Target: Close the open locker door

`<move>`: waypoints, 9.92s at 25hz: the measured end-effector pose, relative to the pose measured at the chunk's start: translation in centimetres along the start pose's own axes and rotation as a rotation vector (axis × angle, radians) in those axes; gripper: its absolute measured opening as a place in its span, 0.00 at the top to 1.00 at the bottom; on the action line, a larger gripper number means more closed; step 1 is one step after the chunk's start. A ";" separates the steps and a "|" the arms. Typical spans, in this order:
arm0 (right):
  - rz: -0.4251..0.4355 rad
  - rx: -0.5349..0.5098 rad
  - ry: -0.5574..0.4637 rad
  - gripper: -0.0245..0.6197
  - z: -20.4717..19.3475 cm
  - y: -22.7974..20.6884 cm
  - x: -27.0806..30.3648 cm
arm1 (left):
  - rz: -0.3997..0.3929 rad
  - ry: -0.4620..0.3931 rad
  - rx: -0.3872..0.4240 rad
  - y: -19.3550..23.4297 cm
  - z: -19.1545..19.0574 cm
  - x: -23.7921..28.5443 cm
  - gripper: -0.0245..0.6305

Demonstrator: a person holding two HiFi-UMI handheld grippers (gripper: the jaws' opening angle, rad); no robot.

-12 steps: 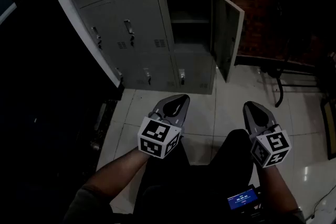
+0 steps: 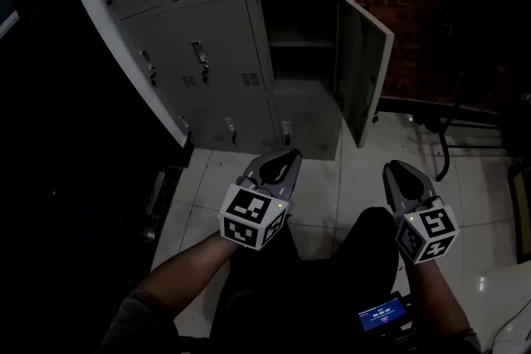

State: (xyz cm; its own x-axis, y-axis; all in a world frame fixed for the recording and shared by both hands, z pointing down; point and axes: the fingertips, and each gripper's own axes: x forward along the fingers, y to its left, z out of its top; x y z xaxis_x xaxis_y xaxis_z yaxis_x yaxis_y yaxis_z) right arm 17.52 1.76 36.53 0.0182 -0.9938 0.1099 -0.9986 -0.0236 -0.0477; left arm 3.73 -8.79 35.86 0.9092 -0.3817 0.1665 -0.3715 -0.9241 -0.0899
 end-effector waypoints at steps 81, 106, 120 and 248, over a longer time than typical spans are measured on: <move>0.291 -0.185 0.088 0.63 -0.7 -7.4 22.5 | 0.034 -0.010 -0.066 12.8 -0.2 12.5 0.96; 0.246 -0.188 0.098 0.57 -0.5 -0.6 25.7 | 0.123 -0.022 -0.081 17.5 -0.1 11.9 0.96; 0.326 -0.229 0.069 0.72 -0.2 4.7 30.9 | 0.241 -0.013 -0.092 22.6 -1.7 6.8 0.96; 0.065 -0.006 0.035 0.96 0.4 -8.5 15.1 | 0.042 -0.102 -0.015 10.0 2.8 15.7 0.96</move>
State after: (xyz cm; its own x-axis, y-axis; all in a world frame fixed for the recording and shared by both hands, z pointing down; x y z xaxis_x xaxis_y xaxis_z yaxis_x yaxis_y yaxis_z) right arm 26.35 -13.13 38.23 -0.0487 -0.9888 0.1410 -0.9979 0.0420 -0.0501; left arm 14.84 -24.01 34.83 0.9069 -0.4169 0.0618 -0.4119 -0.9078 -0.0797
